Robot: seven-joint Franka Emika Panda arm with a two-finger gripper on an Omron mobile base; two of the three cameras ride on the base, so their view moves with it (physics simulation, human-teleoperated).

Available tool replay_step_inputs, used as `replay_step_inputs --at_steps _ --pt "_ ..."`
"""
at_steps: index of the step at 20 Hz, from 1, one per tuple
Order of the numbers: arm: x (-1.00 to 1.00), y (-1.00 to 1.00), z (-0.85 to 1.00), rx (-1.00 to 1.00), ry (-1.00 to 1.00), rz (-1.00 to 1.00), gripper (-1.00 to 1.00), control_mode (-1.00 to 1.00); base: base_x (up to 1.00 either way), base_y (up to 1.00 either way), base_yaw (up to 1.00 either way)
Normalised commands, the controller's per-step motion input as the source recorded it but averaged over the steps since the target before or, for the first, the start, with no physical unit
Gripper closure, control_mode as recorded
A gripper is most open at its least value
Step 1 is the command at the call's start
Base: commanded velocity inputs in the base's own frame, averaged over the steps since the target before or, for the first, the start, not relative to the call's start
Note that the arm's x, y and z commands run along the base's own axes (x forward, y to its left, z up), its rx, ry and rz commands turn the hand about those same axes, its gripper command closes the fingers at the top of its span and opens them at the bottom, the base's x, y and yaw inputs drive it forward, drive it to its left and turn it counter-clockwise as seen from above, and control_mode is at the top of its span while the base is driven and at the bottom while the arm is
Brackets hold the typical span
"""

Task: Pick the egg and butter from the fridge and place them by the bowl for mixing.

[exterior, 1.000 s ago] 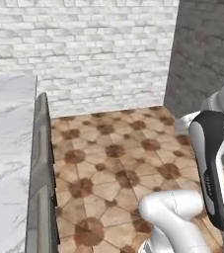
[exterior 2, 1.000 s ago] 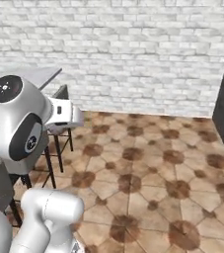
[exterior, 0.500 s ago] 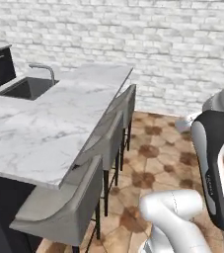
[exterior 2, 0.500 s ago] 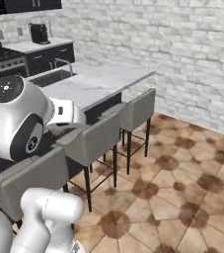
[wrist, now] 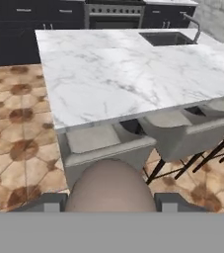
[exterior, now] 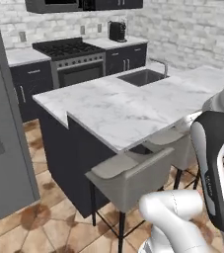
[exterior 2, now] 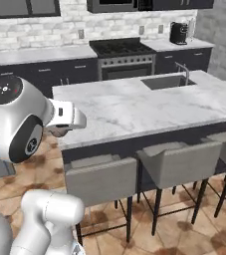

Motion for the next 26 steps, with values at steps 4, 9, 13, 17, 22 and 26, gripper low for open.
replay_step_inputs --at_steps 4,9,13,17,22,26 --pt "0.0 0.0 0.0 0.0 0.0 0.0 1.0 1.0 0.0 0.0 0.79" --pt "0.0 0.0 0.0 0.0 0.0 0.0 1.0 1.0 0.0 0.0 0.55" --pt "0.0 0.0 0.0 0.0 0.0 0.0 1.0 1.0 0.0 0.0 0.09" --pt "0.0 0.0 0.0 0.0 0.0 0.0 1.0 1.0 0.0 0.0 0.0" --pt "0.0 0.0 0.0 0.0 0.0 0.0 1.0 1.0 0.0 0.0 0.0" --pt "0.0 0.0 0.0 0.0 0.0 0.0 1.0 1.0 0.0 -0.19 0.03"
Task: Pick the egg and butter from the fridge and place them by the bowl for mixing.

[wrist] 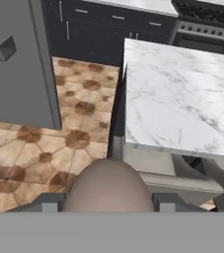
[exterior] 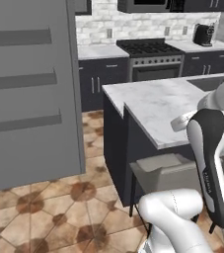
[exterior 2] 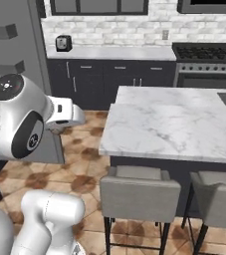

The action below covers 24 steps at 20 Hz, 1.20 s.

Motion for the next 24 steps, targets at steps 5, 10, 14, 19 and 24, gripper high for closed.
replay_step_inputs --at_steps 5,10,14,19,24 --pt "0.0 0.0 0.0 0.0 0.0 0.0 1.0 1.0 -0.03 -0.96 0.09" --pt "0.0 0.0 0.0 0.0 0.0 0.0 1.0 1.0 0.0 -1.0 0.01" --pt "0.0 0.0 0.0 0.0 0.0 0.0 1.0 1.0 0.0 -1.0 0.0" --pt "0.0 0.0 0.0 0.0 0.0 0.0 1.0 1.0 -0.02 -1.0 0.1" --pt "0.0 0.0 0.0 0.0 0.0 0.0 1.0 1.0 -0.16 -0.87 0.5"
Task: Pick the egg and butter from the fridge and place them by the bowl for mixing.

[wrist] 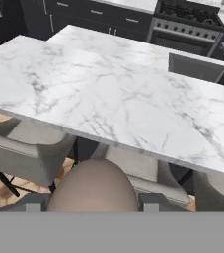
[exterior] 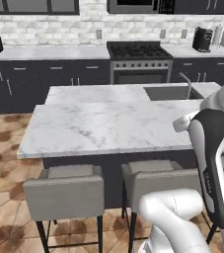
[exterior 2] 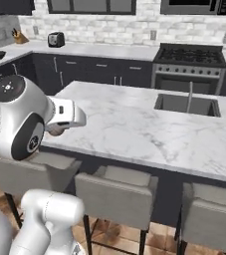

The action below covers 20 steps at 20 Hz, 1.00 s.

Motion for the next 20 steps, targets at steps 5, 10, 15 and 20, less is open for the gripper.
replay_step_inputs --at_steps 5,10,15,20 --pt "0.0 0.0 0.0 0.0 0.0 0.0 1.0 1.0 -0.06 -0.53 0.5" --pt "0.0 0.0 0.0 0.0 0.0 0.0 1.0 1.0 -0.09 -0.31 0.12" --pt "0.0 0.0 0.0 0.0 0.0 0.0 1.0 1.0 -0.19 -0.81 -0.17" --pt "0.0 0.0 0.0 0.0 0.0 0.0 1.0 1.0 0.0 -1.0 -0.24"
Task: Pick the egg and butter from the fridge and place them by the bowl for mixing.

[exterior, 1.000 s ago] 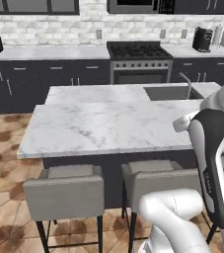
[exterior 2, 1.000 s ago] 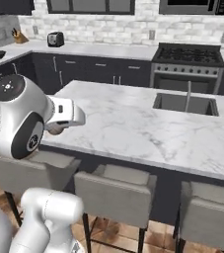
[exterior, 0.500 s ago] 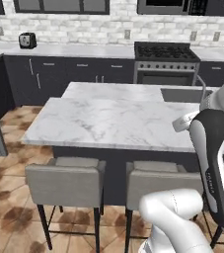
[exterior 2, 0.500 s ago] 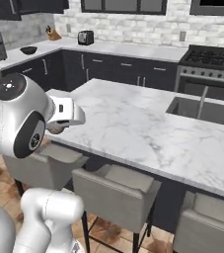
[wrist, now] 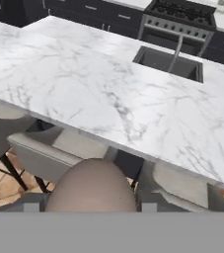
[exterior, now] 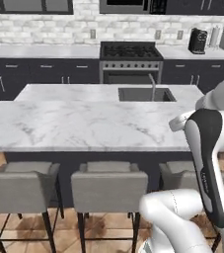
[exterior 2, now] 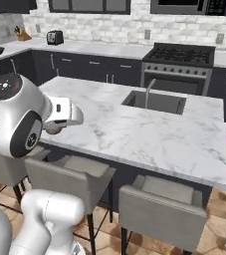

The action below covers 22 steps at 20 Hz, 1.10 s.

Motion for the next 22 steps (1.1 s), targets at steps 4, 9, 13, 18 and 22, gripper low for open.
replay_step_inputs --at_steps 4,9,13,18,22 --pt "0.0 0.0 0.0 0.0 0.0 0.0 1.0 1.0 0.0 -1.0 -0.26" --pt "0.0 0.0 0.0 0.0 0.0 0.0 1.0 1.0 0.01 -1.0 -0.25" --pt "0.0 0.0 0.0 0.0 0.0 0.0 1.0 1.0 0.2 -1.0 -0.24" --pt "0.0 0.0 0.0 0.0 0.0 0.0 1.0 1.0 0.35 -1.0 -0.23" --pt "0.0 0.0 0.0 0.0 0.0 0.0 1.0 1.0 0.51 -1.0 -0.21"
